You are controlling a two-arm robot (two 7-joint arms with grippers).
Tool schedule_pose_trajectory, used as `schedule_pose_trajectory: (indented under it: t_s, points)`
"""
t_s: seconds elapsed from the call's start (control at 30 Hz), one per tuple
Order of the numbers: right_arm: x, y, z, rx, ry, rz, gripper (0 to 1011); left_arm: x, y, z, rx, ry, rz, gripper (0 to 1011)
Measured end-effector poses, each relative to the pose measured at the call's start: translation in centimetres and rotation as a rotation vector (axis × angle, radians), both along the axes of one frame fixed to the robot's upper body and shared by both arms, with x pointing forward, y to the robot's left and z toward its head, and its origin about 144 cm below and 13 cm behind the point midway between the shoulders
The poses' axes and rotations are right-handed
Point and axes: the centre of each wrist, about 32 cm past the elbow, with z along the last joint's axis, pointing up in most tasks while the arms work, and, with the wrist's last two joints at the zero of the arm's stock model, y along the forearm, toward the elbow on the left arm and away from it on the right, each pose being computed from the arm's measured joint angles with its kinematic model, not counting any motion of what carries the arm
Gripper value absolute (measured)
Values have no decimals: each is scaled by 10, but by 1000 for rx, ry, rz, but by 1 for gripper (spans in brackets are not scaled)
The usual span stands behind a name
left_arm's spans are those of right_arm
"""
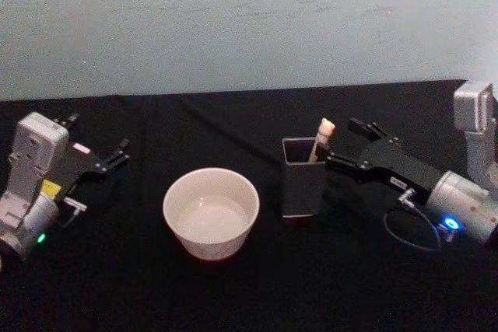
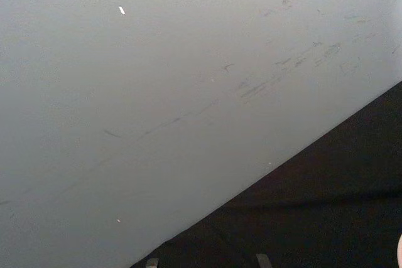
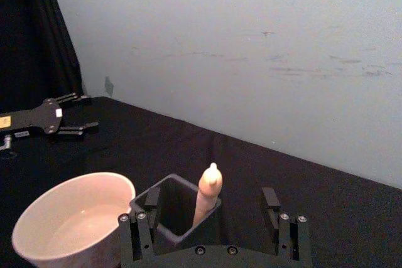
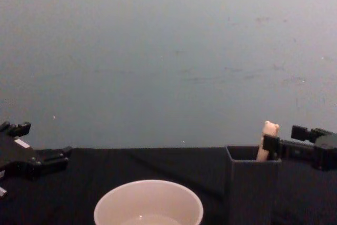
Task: Pick up the stirring spoon with one hand, stir inside the cup, then place it back in its original position.
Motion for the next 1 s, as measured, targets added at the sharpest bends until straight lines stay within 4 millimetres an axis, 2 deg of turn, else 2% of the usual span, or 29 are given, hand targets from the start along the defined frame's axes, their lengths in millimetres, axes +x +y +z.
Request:
schedule_pose_trajectory:
  t_s: [0.3, 0.93, 1.0]
  points:
    - [18, 11, -1, 4, -2, 15, 1002, 0, 0, 0, 0, 0, 0, 1001]
    - [21, 16, -1, -5, -7, 22, 1002, 0, 0, 0, 0, 0, 0, 1001]
    - [21, 15, -1, -5, -7, 22, 964, 0, 0, 0, 0, 0, 0, 1001]
